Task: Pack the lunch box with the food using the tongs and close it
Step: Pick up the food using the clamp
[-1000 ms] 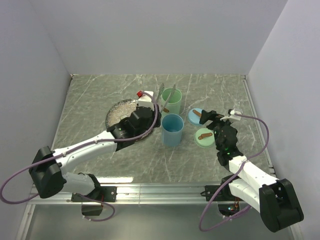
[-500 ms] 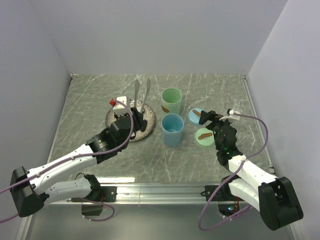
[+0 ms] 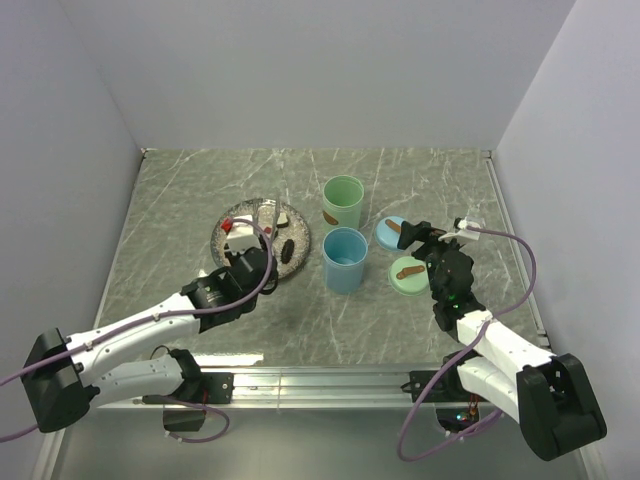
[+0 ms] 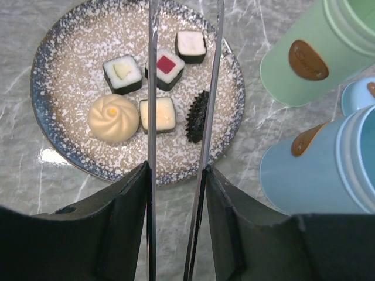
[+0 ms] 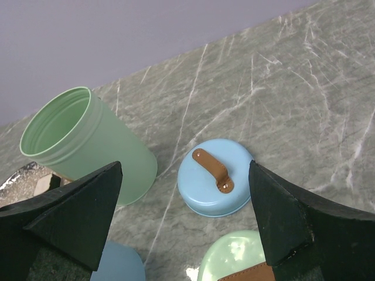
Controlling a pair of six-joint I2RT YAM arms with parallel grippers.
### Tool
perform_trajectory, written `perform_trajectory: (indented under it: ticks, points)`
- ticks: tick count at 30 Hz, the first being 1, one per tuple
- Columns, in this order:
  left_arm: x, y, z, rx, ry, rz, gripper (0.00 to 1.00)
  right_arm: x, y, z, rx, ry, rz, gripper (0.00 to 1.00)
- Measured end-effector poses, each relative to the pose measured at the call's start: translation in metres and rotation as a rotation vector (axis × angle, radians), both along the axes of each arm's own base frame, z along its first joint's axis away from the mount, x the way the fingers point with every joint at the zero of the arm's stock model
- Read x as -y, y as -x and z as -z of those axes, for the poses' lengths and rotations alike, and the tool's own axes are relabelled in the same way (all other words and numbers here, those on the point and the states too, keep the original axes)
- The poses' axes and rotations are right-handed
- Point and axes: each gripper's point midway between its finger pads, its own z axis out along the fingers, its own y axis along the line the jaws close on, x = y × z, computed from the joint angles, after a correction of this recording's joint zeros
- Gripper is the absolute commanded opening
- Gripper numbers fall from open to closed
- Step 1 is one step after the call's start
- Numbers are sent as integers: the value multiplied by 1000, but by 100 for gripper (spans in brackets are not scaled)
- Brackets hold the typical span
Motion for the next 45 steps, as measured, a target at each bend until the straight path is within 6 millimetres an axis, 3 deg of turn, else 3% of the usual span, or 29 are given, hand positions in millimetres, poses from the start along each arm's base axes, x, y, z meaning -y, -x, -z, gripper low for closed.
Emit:
perform_trajectory:
  ticks: [10,18,45]
  points:
    - [14,4,44,-124,-61,46,49,1,2,-9,27,-8,1,95]
    - [14,1,49,-152,-36,53,50,2,6,-16,51,-16,2,95]
    - [18,-32,69,-174,-22,73,49,7,11,-13,48,-11,17,95]
